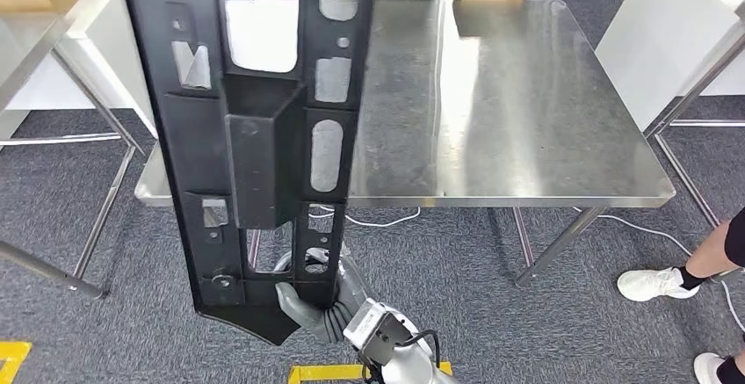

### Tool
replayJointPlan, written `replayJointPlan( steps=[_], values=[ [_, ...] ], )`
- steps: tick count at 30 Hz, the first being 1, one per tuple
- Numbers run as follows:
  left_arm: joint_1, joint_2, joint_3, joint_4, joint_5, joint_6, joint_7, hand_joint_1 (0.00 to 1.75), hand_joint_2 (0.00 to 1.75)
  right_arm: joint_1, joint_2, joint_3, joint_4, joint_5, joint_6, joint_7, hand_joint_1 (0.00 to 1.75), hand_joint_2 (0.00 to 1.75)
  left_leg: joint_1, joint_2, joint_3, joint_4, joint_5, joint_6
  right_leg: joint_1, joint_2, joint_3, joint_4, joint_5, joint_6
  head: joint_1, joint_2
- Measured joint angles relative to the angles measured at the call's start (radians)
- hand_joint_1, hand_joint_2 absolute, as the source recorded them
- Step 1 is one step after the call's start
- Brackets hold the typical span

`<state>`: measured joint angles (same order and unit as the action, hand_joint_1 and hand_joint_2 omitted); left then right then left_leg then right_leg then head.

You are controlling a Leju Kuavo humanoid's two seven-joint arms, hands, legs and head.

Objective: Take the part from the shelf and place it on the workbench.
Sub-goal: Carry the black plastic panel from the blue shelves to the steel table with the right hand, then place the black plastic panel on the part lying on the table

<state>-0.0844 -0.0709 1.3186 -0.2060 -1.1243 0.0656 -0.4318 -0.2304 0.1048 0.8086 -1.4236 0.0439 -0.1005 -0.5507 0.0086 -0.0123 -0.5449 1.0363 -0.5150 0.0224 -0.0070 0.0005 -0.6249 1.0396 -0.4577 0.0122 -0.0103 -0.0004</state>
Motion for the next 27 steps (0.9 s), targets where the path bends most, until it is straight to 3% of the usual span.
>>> replayJointPlan(
  steps=[3,7,8,9,11,13,15,17,19,21,27],
  values=[
    [-0.005,-0.003,0.012,0.0,0.018,0.016,0.004,0.0,1.75,-0.018,0.025,0.014,0.011,-0.006,0.012,0.002,1.75,1.75,0.006,0.005,-0.015,0.049,-0.01,-0.011,-0.008,0.004,0.029,-0.007,-0.003,-0.019,0.0,0.0],
    [-0.004,-0.004,0.026,0.0,0.026,0.026,0.006,0.0,1.75,-0.036,0.044,0.029,0.032,-0.011,0.017,0.005,1.75,1.75,0.009,0.009,-0.148,0.229,-0.066,-0.024,-0.003,0.006,0.057,-0.008,-0.029,-0.032,-0.001,0.0],
    [-0.004,-0.004,0.03,0.0,0.027,0.027,0.006,0.0,1.75,-0.038,0.045,0.033,0.037,-0.011,0.018,0.006,1.75,1.75,0.009,0.009,-0.168,0.235,-0.061,-0.024,-0.002,0.007,0.065,-0.008,-0.036,-0.033,-0.001,0.0],
    [-0.003,-0.004,0.033,0.0,0.029,0.027,0.007,0.0,1.75,-0.04,0.046,0.037,0.042,-0.011,0.019,0.008,1.75,1.75,0.009,0.009,-0.172,0.21,-0.037,-0.021,0.0,0.008,0.076,-0.008,-0.044,-0.033,-0.001,0.0],
    [-0.003,-0.005,0.037,0.0,0.035,0.028,0.008,0.0,1.75,-0.048,0.052,0.042,0.052,-0.011,0.021,0.011,1.75,1.75,0.007,0.009,-0.142,0.103,0.044,-0.013,0.002,0.009,0.098,-0.01,-0.062,-0.03,0.0,0.0],
    [-0.004,-0.005,0.038,0.0,0.039,0.03,0.011,0.0,1.75,-0.059,0.061,0.045,0.062,-0.009,0.022,0.013,1.75,1.75,-0.003,0.009,-0.116,0.032,0.07,-0.001,0.003,0.009,0.114,-0.015,-0.075,-0.023,0.0,0.0],
    [-0.002,-0.006,0.043,0.0,0.043,0.034,0.012,0.0,1.75,-0.07,0.068,0.048,0.07,0.0,0.014,0.016,1.75,1.75,-0.012,0.009,-0.108,0.021,0.065,0.011,0.006,0.009,0.12,-0.02,-0.081,-0.012,0.0,0.0],
    [0.0,-0.009,0.05,0.0,0.045,0.04,0.011,0.0,1.75,-0.08,0.073,0.048,0.077,0.021,-0.011,0.021,1.75,1.75,-0.01,0.009,-0.094,0.007,0.08,0.021,0.01,0.008,0.121,-0.021,-0.09,-0.003,-0.001,0.0],
    [-0.002,-0.013,0.054,0.0,0.045,0.049,0.008,0.0,1.75,-0.094,0.075,0.046,0.083,0.047,-0.054,0.03,1.75,1.75,-0.009,0.006,-0.081,-0.004,0.079,0.021,0.014,0.006,0.126,-0.016,-0.076,0.007,0.0,0.0],
    [-0.004,-0.018,0.056,0.0,0.045,0.058,0.005,0.0,1.75,-0.106,0.07,0.033,0.088,0.061,-0.101,0.038,1.75,1.75,-0.014,0.002,-0.075,-0.005,0.075,0.018,0.015,0.005,0.132,-0.018,-0.06,0.01,0.001,0.0],
    [-0.004,-0.028,0.062,0.0,0.046,0.069,0.003,0.0,1.75,-0.139,0.059,-0.129,0.091,0.125,-0.221,0.067,1.75,1.75,-0.021,0.0,-0.075,-0.006,0.068,0.024,0.015,0.005,0.149,-0.063,-0.089,-0.013,0.001,0.0]
  ],
)
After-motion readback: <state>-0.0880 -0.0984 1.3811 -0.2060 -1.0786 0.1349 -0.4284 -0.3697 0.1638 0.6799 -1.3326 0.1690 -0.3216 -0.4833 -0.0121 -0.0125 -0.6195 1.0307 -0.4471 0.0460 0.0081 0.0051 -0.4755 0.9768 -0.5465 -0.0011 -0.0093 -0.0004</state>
